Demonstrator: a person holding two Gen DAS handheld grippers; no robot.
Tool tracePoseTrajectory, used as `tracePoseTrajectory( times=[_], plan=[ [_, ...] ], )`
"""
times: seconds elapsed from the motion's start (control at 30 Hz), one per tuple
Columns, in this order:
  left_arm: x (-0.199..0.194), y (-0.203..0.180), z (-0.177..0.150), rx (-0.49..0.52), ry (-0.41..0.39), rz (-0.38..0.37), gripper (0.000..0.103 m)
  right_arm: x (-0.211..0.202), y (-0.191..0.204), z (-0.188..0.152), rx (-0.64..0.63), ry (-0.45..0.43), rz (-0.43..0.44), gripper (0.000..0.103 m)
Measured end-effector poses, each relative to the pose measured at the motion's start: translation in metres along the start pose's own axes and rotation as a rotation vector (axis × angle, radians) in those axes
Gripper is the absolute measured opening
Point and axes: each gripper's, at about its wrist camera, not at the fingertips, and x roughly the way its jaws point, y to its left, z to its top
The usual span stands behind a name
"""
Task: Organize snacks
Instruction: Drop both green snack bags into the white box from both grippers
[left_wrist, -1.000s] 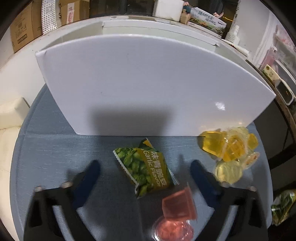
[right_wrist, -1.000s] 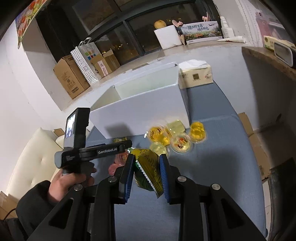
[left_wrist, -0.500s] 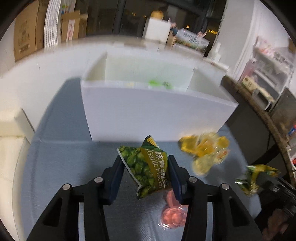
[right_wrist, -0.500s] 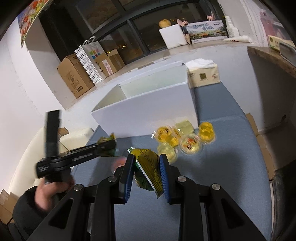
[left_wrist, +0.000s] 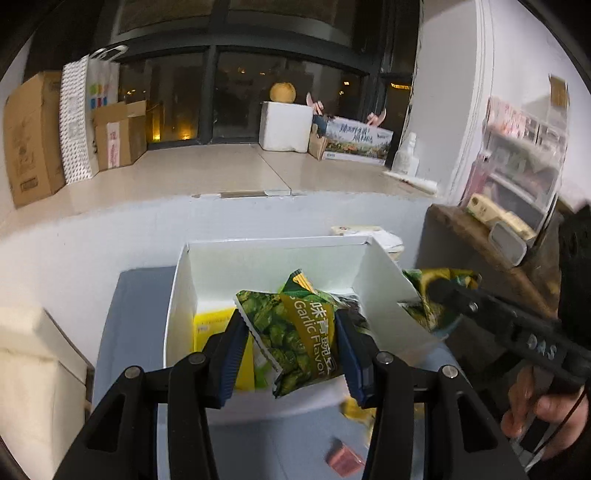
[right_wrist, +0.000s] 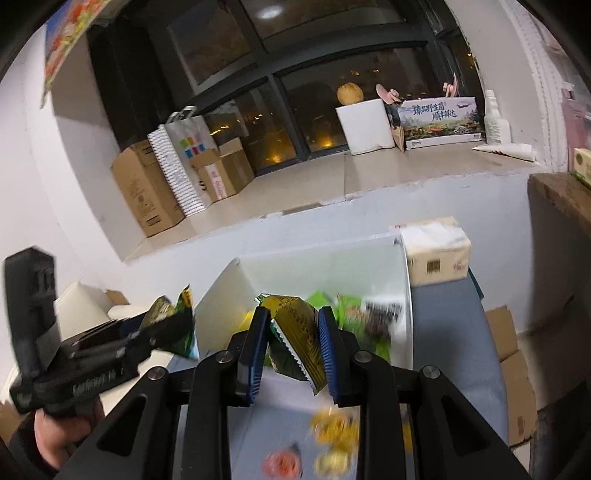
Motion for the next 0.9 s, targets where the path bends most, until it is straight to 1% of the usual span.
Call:
tracePoseTrajectory(
  times=[0.03,0.07,0.1,0.13,0.17,0.2,0.23,0.3,0.47,0.53,0.67,0.77,0.8,0.87,0.9],
  plan=[
    [0.006,0.001,0.003,-0.003,0.008,-0.003,0.052,0.012,-0.003,0.006,0.007,0.026,-0.010,0.031],
    [0.015,0.002,0.005,-0.005,0.020,0.007,0.054,0.018,-0.005,0.008,0.009,0.034,-0.025,0.035],
    [0.024,0.003,0.006,-0.005,0.038,0.016,0.058,0.024,-0.007,0.010,0.003,0.045,-0.043,0.065],
    [0.033,0.003,0.005,-0.011,0.067,0.026,0.083,0.028,-0.011,0.011,-0.001,0.045,-0.062,0.087],
    [0.039,0.006,0.003,-0.021,0.093,0.041,0.099,0.027,-0.015,0.010,0.009,0.022,-0.076,0.103],
    [0.041,0.010,-0.001,-0.033,0.097,0.056,0.103,0.025,-0.019,0.009,0.026,0.007,-0.092,0.103],
    [0.040,0.011,-0.004,-0.036,0.093,0.054,0.103,0.021,-0.026,0.006,0.049,-0.004,-0.090,0.103],
    [0.036,0.017,-0.011,-0.045,0.087,0.046,0.103,0.014,-0.033,0.003,0.076,-0.014,-0.059,0.103],
    [0.024,0.024,-0.023,-0.057,0.083,0.064,0.103,-0.007,-0.039,-0.003,0.088,-0.031,-0.050,0.103],
    [0.014,0.023,-0.026,-0.052,0.072,0.066,0.103,-0.021,-0.040,-0.008,0.102,-0.036,-0.028,0.103],
    [-0.002,0.012,-0.037,-0.008,0.068,0.063,0.103,-0.047,-0.037,-0.024,0.096,-0.044,-0.013,0.103],
    [-0.016,-0.001,-0.051,0.026,0.064,0.055,0.103,-0.068,-0.033,-0.042,0.084,-0.044,0.039,0.103],
    [-0.021,-0.007,-0.059,0.036,0.067,0.041,0.103,-0.077,-0.031,-0.051,0.082,-0.055,0.039,0.103],
    [-0.021,-0.016,-0.072,0.057,0.090,0.013,0.103,-0.091,-0.031,-0.067,0.085,-0.061,0.035,0.103],
    [-0.017,-0.023,-0.084,0.075,0.113,0.004,0.103,-0.096,-0.030,-0.074,0.089,-0.058,0.038,0.103]
  ],
)
